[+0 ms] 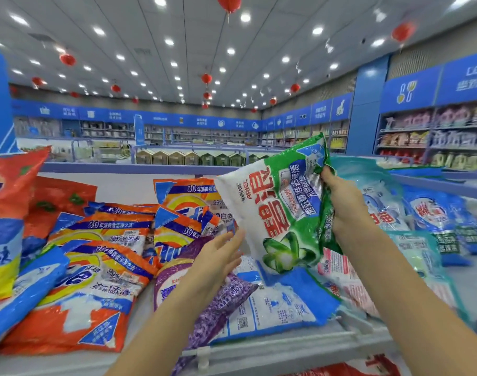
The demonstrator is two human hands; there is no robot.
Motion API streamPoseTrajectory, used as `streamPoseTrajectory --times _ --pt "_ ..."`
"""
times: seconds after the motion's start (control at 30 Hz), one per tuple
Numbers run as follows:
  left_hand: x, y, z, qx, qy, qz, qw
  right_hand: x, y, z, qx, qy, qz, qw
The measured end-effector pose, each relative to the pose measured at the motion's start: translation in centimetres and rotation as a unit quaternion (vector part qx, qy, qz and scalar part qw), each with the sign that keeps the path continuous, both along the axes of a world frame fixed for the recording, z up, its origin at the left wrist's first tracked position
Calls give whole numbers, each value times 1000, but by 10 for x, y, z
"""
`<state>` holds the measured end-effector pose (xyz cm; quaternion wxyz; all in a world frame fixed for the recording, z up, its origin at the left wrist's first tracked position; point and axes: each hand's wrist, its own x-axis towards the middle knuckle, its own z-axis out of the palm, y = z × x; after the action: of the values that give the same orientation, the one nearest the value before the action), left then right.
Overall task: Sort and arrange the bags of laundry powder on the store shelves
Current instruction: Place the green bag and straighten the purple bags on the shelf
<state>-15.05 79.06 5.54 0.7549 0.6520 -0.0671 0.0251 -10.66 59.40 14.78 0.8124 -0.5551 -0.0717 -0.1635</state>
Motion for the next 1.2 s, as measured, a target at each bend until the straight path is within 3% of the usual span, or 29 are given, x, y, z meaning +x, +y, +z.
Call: streamPoseTrajectory --times 0.17,0.3,0.43,0.57,0.77,0.83,0.9,0.97,1.03,1.1,1.13,1.2 --pt "10 -25 6 -23 -24 -60 998 -3 5 -11 109 41 69 991" --pt "13 -23 20 110 -173 95 974 -2 -11 -33 100 28 58 993" --pt "16 -4 60 292 -307 189 886 0 -30 -59 30 31 64 997" --pt "20 4 108 488 -388 212 753 2 -46 -73 -10 -30 55 998" --pt "38 -10 116 720 -371 125 573 -4 -43 -76 -162 -88 101 978" --pt "44 -12 110 745 -376 94 543 -6 -37 -71 -155 -93 89 979" --pt "48 -12 109 758 -391 84 515 -7 -33 -62 -206 -113 -19 972" --pt "50 -12 109 771 -417 83 474 -8 -28 -48 -355 -178 -164 903" --pt "50 -13 109 772 -435 82 457 -10 -18 -36 -499 -237 -209 807" --pt "49 -15 110 766 -435 74 468 -11 -7 -30 -614 -251 -214 717" --pt "46 -14 110 760 -432 69 480 -10 -2 -29 -641 -252 -225 689" --pt "40 -7 109 730 -426 63 530 -12 4 -27 -635 -260 -239 687"
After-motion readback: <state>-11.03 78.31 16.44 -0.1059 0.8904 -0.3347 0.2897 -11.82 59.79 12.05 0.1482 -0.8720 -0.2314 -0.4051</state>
